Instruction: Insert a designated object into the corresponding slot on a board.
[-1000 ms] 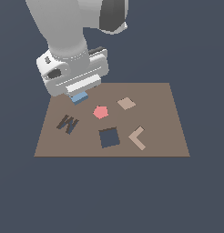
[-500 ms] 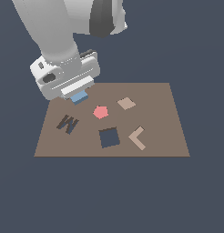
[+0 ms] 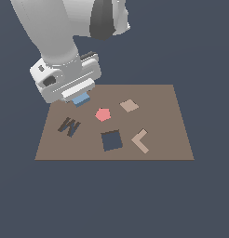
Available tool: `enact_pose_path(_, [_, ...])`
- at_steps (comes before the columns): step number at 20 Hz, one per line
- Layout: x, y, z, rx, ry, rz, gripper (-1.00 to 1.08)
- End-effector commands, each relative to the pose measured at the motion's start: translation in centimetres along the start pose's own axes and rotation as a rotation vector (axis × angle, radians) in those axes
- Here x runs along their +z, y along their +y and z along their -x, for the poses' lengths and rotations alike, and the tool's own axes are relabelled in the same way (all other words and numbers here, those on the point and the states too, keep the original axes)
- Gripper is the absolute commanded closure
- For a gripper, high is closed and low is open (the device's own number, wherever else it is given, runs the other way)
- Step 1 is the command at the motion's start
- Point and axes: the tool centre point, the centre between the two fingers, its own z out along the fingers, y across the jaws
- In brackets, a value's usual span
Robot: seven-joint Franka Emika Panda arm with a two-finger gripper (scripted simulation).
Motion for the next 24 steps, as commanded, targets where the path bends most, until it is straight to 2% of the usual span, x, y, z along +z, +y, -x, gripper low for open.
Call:
enact_pose_path(1, [0.4, 0.0, 0.0, 0.000, 0.000, -0.001, -0.92])
enact_pose_path(8, [1.9, 0.0, 0.0, -0.001, 0.000, 0.000, -0.92])
enact_pose_path(9, [1.9, 0.0, 0.0, -0.001, 0.000, 0.000, 1.08])
enact_pose_path(24, [1.6, 0.0, 0.0, -0.001, -0.001, -0.001, 1.08])
